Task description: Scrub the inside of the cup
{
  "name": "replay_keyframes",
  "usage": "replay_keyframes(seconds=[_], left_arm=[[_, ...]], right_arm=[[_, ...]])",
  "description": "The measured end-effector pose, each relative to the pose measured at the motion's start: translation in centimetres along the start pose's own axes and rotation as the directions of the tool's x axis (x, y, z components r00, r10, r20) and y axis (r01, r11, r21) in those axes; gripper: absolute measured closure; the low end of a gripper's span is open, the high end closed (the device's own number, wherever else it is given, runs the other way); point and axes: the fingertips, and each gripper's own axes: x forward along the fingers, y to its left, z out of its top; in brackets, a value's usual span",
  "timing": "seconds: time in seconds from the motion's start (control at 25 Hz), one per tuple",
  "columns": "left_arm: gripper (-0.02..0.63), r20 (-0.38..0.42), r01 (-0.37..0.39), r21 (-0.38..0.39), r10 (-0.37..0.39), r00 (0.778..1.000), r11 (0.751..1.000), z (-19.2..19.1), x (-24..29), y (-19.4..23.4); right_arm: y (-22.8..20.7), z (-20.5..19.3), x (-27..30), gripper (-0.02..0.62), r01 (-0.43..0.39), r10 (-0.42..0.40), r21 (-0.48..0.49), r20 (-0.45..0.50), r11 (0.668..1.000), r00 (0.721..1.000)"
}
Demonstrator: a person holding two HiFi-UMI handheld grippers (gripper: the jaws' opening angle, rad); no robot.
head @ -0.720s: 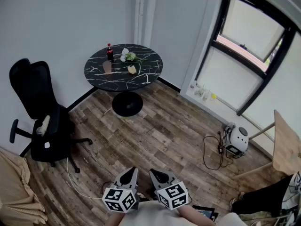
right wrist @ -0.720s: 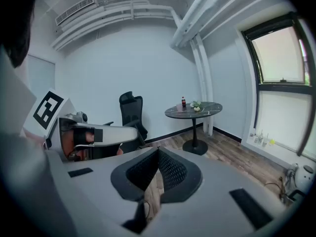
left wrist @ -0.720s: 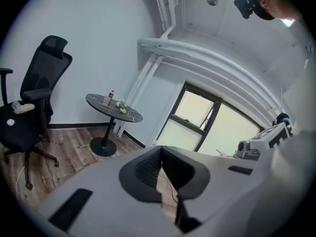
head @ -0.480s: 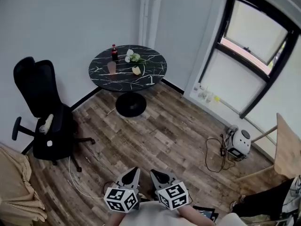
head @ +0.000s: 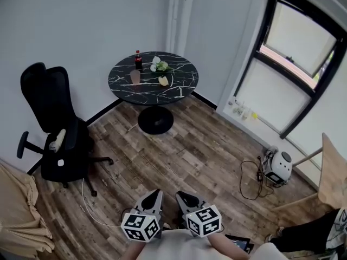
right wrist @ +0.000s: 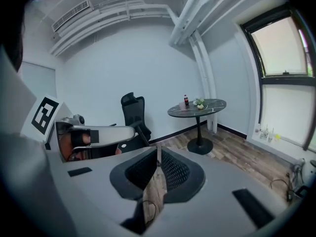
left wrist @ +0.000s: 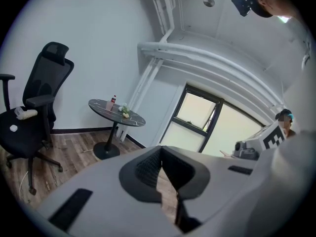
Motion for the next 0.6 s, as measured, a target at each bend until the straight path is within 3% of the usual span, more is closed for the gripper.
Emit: replay_keyframes(seconds=[0.16,0.28,0.6], left_arm=[[0.597,-0.001,0.003,0.011,-0.003,1.0,1.0,0.4,0.2,0.5],[0.597,0.007,-0.002,0.0,0.002,1.0,1.0,0.9,0.9,1.3],[0.597,0.006,-0.063,-0.02,0.064,0.998,0.998,2.6,4.8,4.5]], right_arm=[[0.6,0.6,0.4,0.552,-0.044,0.044,0.0,-0.003,0.999,0.999],[0.5,1.2,1.4,0.455,-0.09,0.09,-0.011,-0.024,0.996,0.996],[-3.6,3.3,5.6,0.457,-0.106,0.106,0.018,-0.027,0.994,0.994]])
